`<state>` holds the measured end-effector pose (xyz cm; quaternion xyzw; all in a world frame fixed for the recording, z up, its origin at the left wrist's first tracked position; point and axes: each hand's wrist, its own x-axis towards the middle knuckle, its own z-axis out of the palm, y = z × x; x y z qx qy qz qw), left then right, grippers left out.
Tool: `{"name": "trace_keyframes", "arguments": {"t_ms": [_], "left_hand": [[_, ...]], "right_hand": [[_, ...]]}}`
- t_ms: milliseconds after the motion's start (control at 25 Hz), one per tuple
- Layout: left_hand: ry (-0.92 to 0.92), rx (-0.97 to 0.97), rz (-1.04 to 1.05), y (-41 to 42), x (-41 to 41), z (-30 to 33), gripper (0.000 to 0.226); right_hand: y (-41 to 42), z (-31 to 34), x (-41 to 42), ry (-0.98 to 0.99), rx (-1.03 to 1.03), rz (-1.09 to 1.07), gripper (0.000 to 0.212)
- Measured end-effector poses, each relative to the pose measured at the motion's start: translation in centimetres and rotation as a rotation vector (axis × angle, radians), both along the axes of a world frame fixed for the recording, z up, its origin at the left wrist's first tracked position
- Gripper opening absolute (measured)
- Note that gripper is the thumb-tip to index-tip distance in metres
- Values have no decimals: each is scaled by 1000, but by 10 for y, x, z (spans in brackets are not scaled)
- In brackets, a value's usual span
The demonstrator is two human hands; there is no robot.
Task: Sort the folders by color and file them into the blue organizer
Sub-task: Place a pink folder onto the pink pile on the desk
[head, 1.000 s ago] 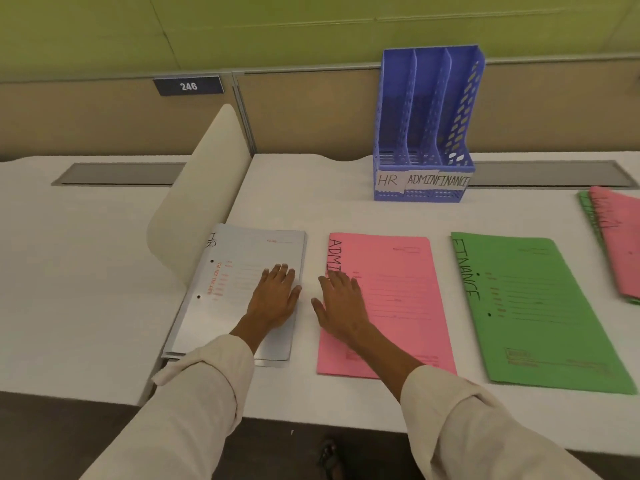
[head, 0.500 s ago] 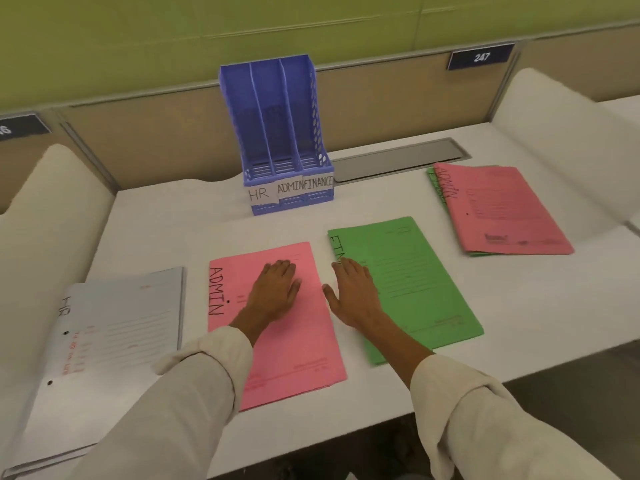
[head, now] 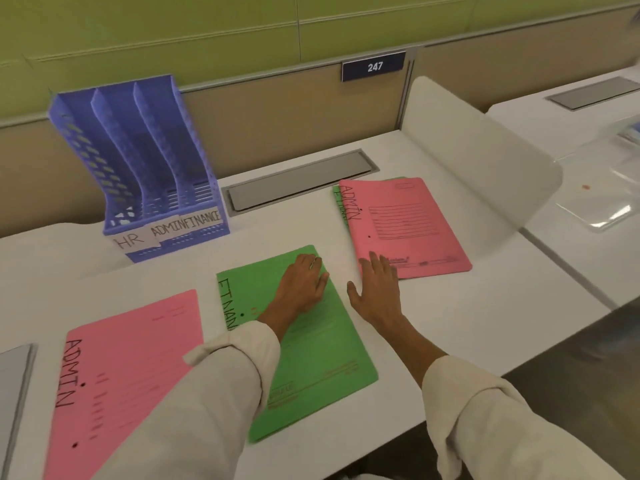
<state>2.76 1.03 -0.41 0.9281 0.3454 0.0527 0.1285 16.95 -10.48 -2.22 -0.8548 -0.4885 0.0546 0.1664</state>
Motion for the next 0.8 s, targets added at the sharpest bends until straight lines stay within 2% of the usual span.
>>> {"name": "trace_keyframes", "arguments": {"t_ms": [160, 240, 320, 480, 640, 720, 800], "left_hand": [[-110, -289, 149, -2, 64, -6, 44], [-150, -459, 253, 1, 90, -8, 36], [-169, -580, 340, 5, 110, -9, 17], [-90, -612, 416, 5, 138, -10, 35], [-124, -644, 540, 4, 149, -14, 46], [-243, -773, 558, 2, 154, -15, 33], [-468, -992, 591, -1, 153, -12, 30]], "right_hand": [[5, -8, 30, 80, -85, 28, 72], [6, -11, 36, 90, -81, 31, 70], [5, -14, 43, 46, -36, 42, 62], [2, -19, 61, -25, 119, 73, 46], [-4, -20, 77, -8, 239, 94, 48], [-6, -21, 85, -3, 295, 118, 52], [-8, -20, 92, 9, 310, 123, 55]]}}
